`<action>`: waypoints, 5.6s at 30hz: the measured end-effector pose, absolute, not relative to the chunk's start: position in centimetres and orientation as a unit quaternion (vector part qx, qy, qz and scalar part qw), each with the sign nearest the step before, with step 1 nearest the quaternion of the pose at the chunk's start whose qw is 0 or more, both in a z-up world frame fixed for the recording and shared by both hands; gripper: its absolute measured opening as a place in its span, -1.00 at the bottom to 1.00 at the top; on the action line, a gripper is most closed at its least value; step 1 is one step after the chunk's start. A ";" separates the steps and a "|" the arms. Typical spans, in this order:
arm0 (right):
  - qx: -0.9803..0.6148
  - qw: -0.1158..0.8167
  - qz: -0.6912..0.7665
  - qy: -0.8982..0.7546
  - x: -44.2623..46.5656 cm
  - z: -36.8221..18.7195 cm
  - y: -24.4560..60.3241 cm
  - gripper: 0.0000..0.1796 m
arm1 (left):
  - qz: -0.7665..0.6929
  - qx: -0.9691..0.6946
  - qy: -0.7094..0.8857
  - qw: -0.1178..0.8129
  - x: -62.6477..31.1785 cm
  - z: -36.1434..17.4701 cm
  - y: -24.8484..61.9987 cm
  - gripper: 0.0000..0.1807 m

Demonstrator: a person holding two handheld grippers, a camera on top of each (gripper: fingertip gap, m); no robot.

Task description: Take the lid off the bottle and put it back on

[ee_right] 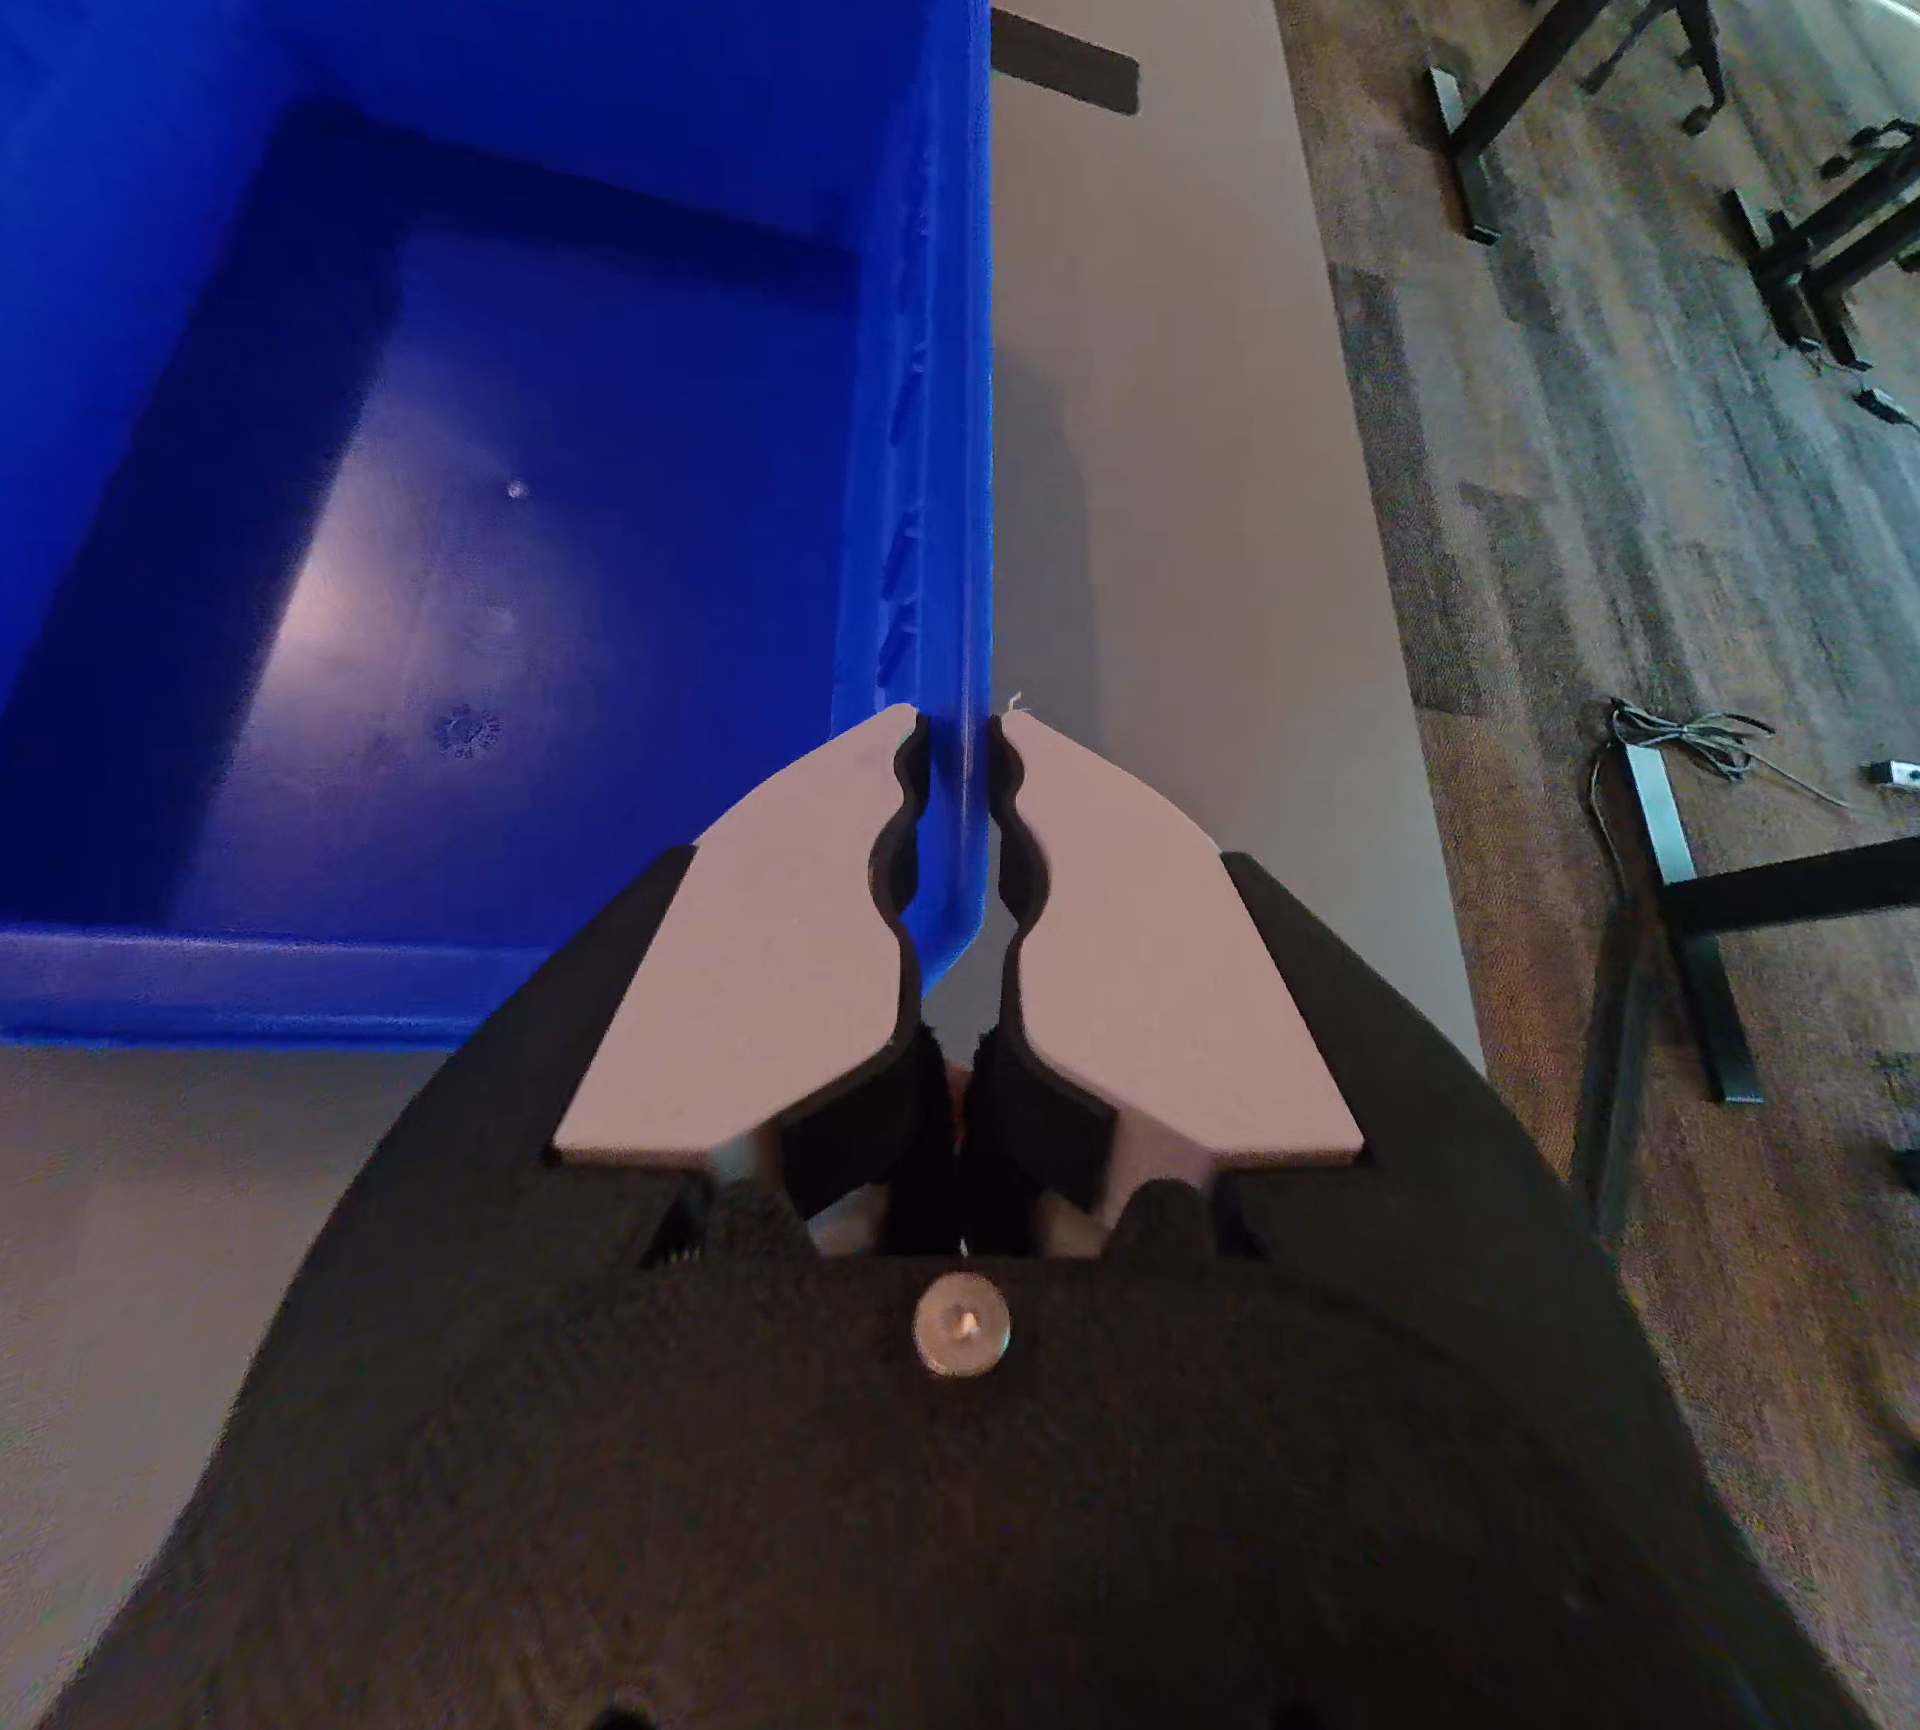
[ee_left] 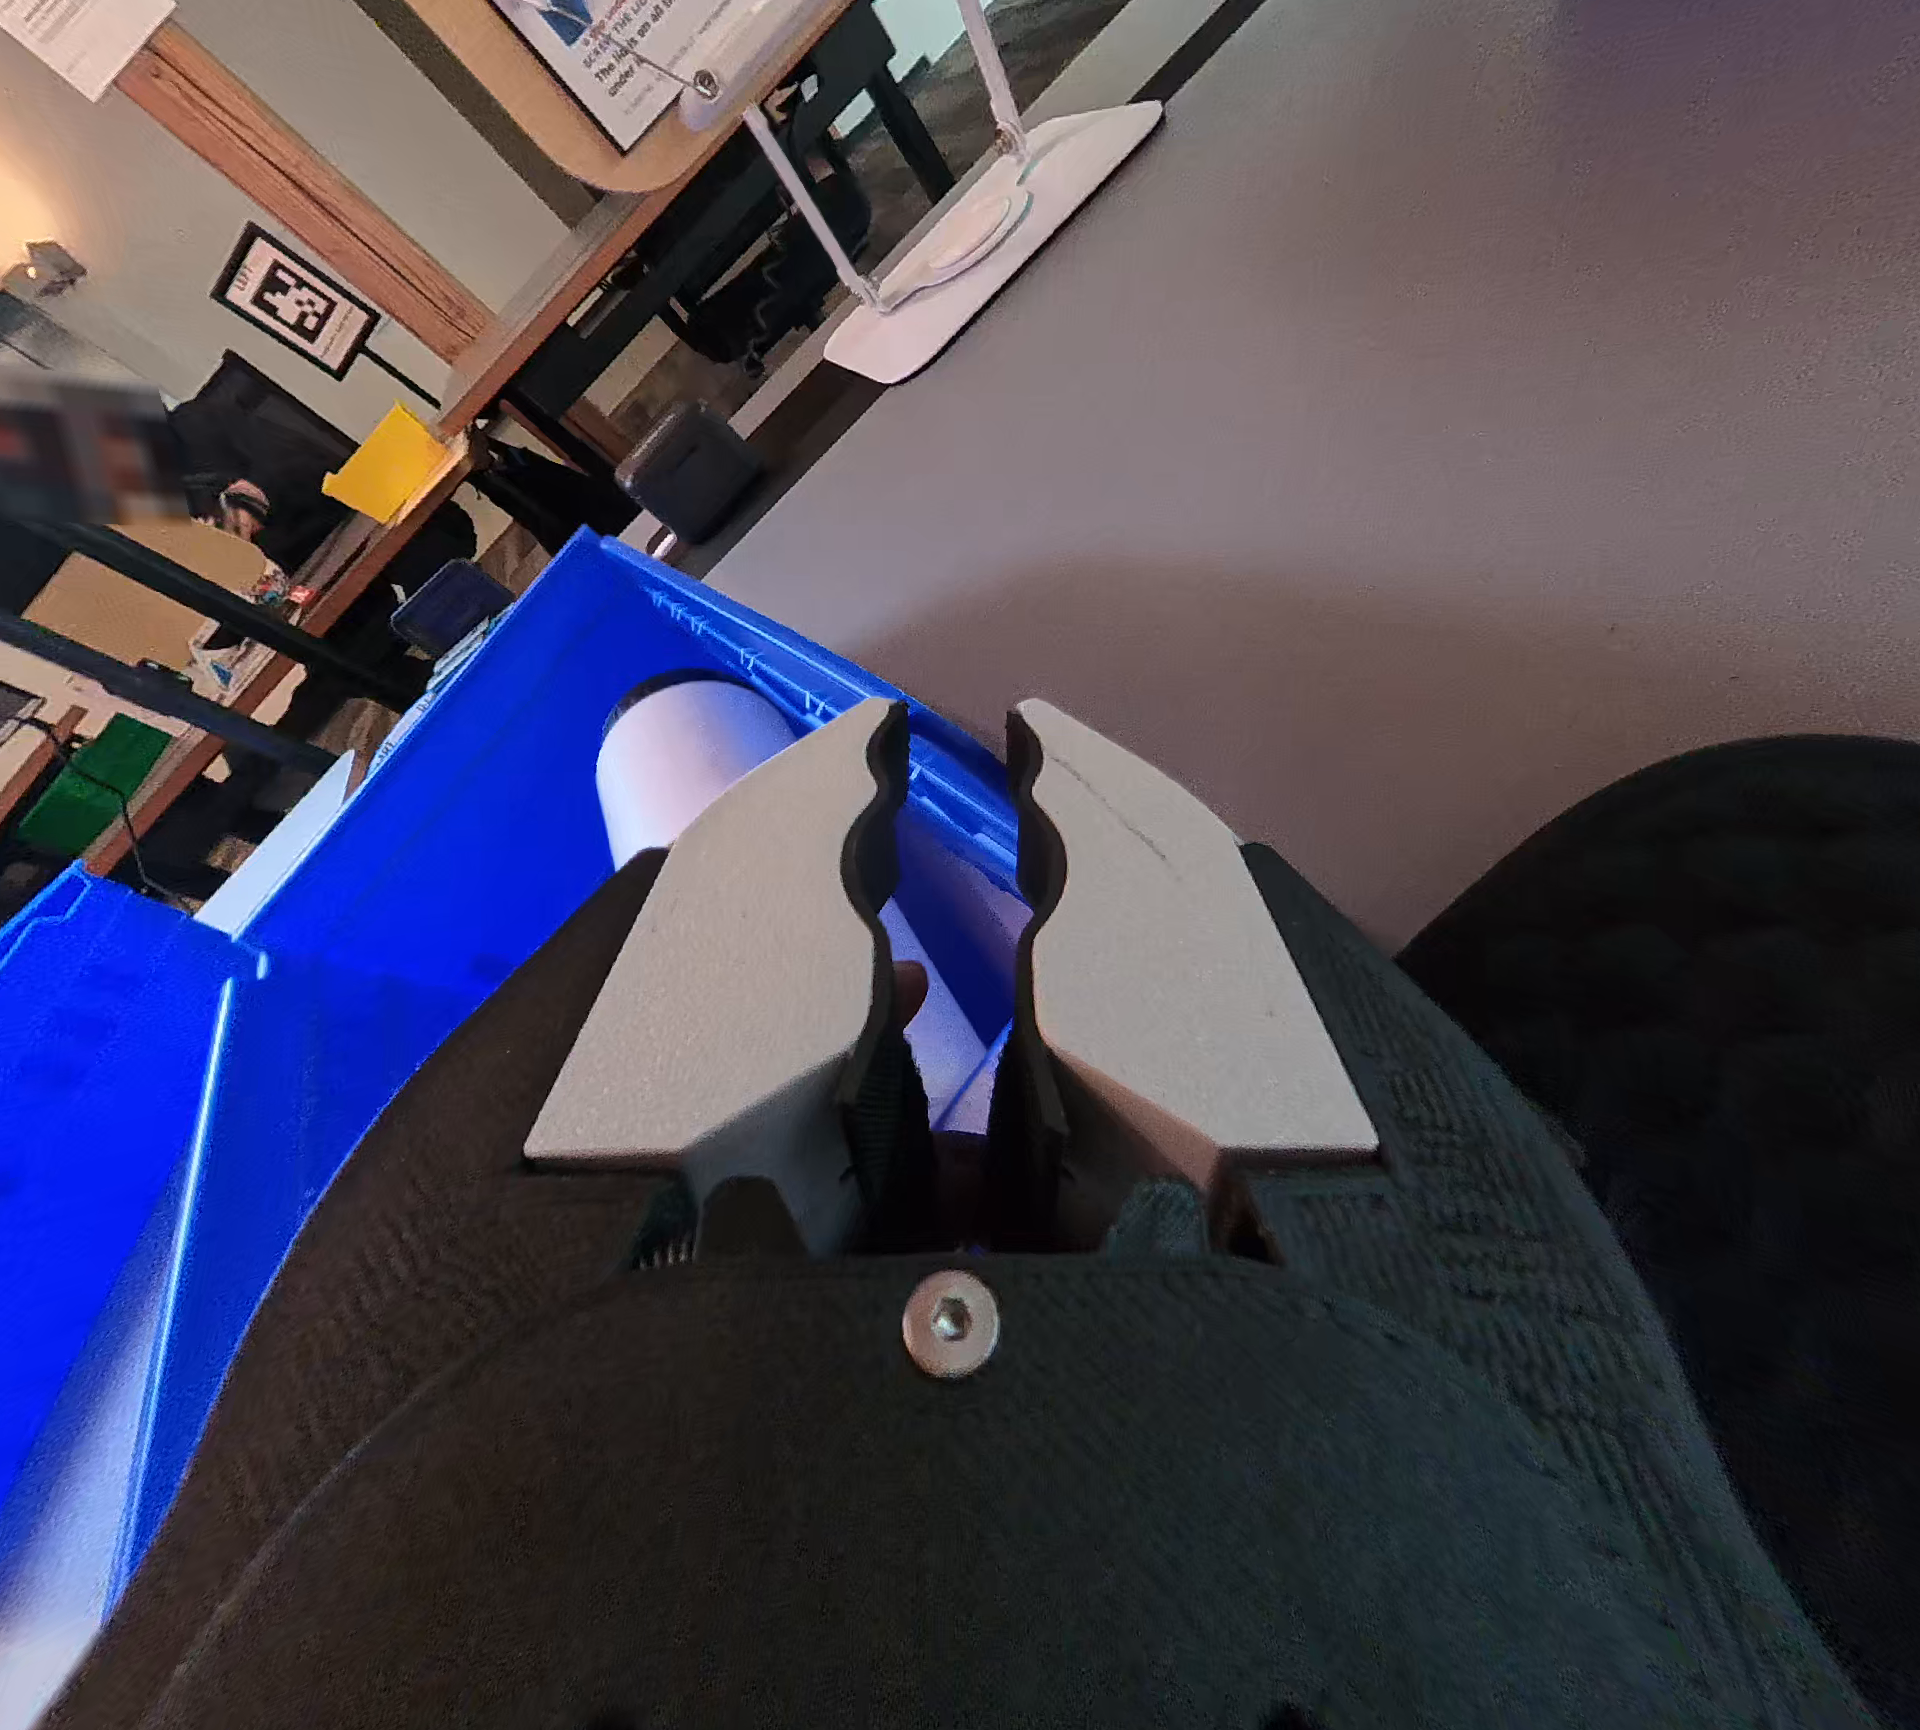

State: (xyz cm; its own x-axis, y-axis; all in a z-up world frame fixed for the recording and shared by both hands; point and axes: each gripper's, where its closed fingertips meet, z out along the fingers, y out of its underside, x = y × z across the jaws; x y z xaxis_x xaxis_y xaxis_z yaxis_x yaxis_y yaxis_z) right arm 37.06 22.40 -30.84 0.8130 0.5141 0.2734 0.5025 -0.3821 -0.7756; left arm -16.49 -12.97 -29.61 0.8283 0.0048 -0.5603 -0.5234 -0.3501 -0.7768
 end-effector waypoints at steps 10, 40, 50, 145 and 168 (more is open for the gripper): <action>-0.841 0.482 -0.001 -0.244 42.2 -31.2 22.7 -0.88 | 0.230 -0.791 0.158 0.544 -17.9 -29.6 -15.2 -0.83; -0.491 0.580 0.457 -0.462 11.6 -14.7 4.6 -0.09 | 0.115 -0.848 -0.023 0.516 -27.7 -21.1 -14.1 -0.09; -0.550 0.437 0.472 -0.532 3.5 -26.8 3.7 -0.14 | 0.033 -0.980 -0.026 0.194 -31.6 -32.4 -10.1 0.13; -0.398 0.376 0.597 -0.586 -1.1 -20.0 -3.3 0.18 | -0.162 -0.646 0.253 0.701 2.8 -25.9 -0.9 -0.02; -0.252 0.251 0.661 -0.661 0.7 -19.5 -5.2 -0.18 | -0.188 -0.635 0.273 0.697 3.3 -25.9 -1.7 -0.02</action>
